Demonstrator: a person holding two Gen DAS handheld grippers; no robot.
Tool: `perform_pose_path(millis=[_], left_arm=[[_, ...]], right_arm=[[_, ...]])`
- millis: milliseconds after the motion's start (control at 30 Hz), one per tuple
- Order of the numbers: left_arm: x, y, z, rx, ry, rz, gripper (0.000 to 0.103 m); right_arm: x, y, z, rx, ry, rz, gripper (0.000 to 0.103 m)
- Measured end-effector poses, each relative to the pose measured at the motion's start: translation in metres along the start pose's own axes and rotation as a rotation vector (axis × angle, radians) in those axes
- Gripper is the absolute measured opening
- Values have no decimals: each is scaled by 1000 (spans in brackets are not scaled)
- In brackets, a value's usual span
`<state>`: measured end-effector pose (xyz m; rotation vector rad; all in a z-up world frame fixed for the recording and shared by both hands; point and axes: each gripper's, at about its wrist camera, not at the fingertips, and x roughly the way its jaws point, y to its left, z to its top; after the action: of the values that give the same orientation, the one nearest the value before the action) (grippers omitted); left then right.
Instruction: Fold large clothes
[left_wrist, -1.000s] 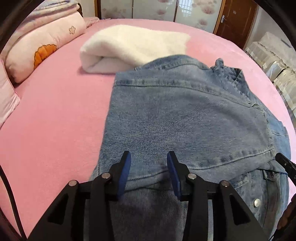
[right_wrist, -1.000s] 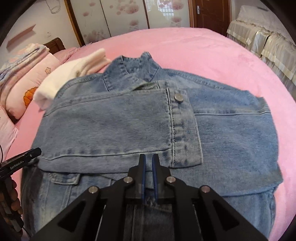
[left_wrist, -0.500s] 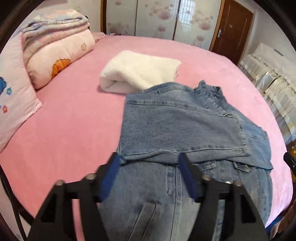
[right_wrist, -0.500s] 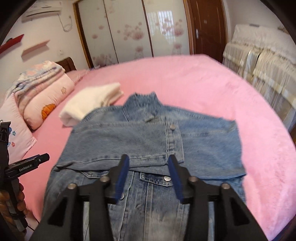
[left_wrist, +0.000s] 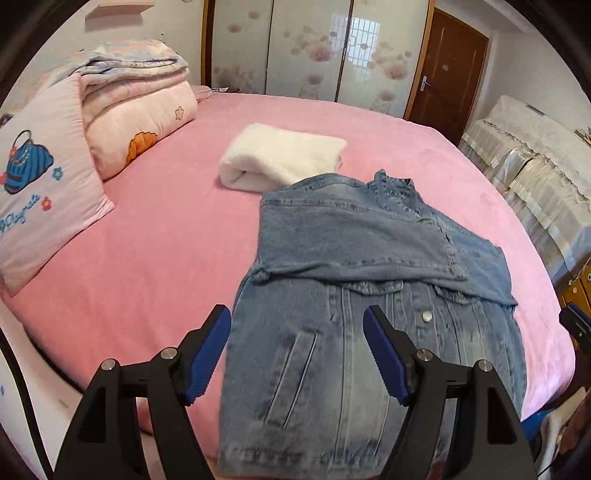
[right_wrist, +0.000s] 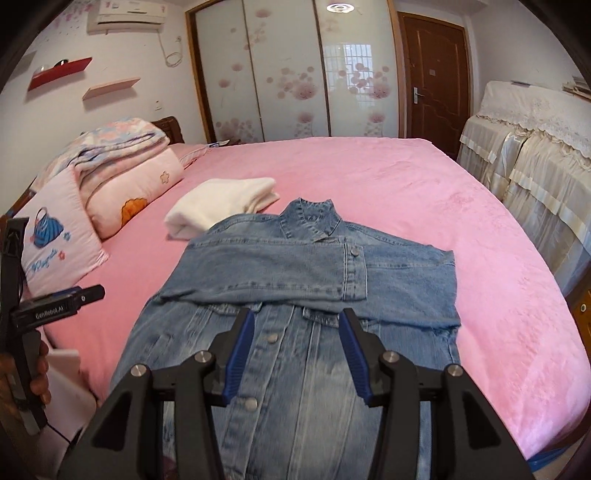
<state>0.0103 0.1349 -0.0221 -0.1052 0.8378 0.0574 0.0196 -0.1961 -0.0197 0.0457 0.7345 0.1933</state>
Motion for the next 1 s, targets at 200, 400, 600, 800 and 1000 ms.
perform_pose_path(millis=[200, 400, 600, 800, 1000], left_arm=[[8, 16, -33, 19, 93, 9, 74], [36, 42, -71, 31, 244, -58, 74], [75, 71, -96, -6, 341, -63, 74], [98, 70, -120, 81, 421, -49, 74], [105, 74, -128, 71, 440, -88, 74]], right_arm=[[-12, -10, -36, -31, 56, -39, 48], [-7, -45, -81, -27, 157, -87, 48], [12, -106, -128, 83, 301, -109, 48], [23, -157, -163, 228, 370, -94, 48], [40, -174, -194, 281, 444, -21, 48]])
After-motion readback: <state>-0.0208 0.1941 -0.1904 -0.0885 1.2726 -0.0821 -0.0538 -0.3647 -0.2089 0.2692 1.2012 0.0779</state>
